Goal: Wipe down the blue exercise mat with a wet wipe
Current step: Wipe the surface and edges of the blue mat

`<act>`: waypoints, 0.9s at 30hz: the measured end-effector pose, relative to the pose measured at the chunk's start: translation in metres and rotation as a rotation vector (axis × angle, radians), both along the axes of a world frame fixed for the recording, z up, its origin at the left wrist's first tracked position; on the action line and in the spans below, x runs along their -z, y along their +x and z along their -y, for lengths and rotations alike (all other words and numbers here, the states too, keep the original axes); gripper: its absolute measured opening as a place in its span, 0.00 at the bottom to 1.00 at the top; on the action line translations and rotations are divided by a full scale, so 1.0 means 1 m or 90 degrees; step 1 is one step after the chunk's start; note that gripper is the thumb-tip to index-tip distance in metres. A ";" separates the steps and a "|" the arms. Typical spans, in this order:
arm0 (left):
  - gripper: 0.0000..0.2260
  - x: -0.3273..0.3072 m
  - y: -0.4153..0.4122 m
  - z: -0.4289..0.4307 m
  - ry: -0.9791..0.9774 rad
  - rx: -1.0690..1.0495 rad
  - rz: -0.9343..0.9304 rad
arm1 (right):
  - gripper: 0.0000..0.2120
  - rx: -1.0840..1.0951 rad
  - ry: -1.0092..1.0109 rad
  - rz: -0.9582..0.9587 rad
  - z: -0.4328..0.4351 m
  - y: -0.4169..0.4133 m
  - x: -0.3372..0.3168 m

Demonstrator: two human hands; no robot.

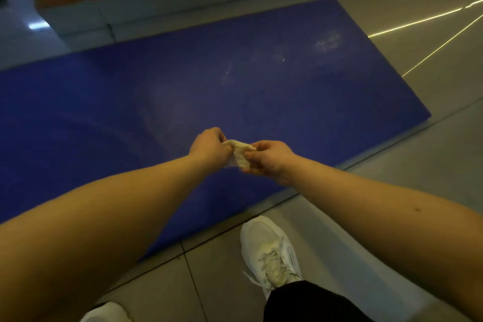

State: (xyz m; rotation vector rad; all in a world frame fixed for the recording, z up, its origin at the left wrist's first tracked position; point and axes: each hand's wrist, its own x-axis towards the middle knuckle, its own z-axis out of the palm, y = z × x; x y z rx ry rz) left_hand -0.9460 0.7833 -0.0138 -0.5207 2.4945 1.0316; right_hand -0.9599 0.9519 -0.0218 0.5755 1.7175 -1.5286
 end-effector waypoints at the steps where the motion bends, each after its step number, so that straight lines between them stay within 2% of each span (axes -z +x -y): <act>1: 0.08 0.007 0.002 -0.005 -0.013 0.018 0.012 | 0.05 0.015 0.079 -0.026 -0.002 0.002 0.011; 3: 0.09 0.016 0.006 -0.015 -0.007 0.048 0.036 | 0.07 0.060 0.187 -0.049 -0.006 0.006 0.027; 5: 0.10 0.021 0.009 -0.029 0.035 0.070 0.053 | 0.05 0.098 0.228 -0.057 -0.006 0.010 0.031; 7: 0.09 0.024 0.013 -0.043 0.080 0.097 0.063 | 0.04 0.109 0.227 -0.056 -0.004 0.016 0.032; 9: 0.06 0.026 0.017 -0.050 0.120 0.123 0.073 | 0.06 0.137 0.173 -0.026 -0.001 0.021 0.029; 11: 0.06 0.026 0.019 -0.050 0.166 0.145 0.098 | 0.10 0.094 0.147 -0.029 -0.003 0.025 0.027; 13: 0.10 0.028 0.020 -0.045 0.156 0.165 0.120 | 0.09 -0.008 0.193 -0.116 -0.015 0.023 0.024; 15: 0.12 0.031 0.020 -0.034 0.036 0.198 0.098 | 0.05 -0.058 0.312 -0.256 -0.036 0.008 0.022; 17: 0.11 0.033 0.022 -0.019 -0.156 0.260 0.080 | 0.05 -0.073 0.441 -0.347 -0.059 -0.010 0.021; 19: 0.17 0.035 0.027 -0.009 -0.286 0.315 0.111 | 0.03 -0.069 0.525 -0.346 -0.073 -0.019 0.031; 21: 0.21 0.038 0.030 -0.008 -0.347 0.371 0.104 | 0.04 -0.151 0.566 -0.338 -0.071 -0.013 0.050; 23: 0.20 0.040 0.032 -0.012 -0.385 0.397 0.085 | 0.06 -0.250 0.546 -0.375 -0.052 0.009 0.066; 27: 0.20 0.037 0.034 -0.001 -0.426 0.392 0.111 | 0.08 -0.401 0.397 -0.496 -0.003 0.064 0.081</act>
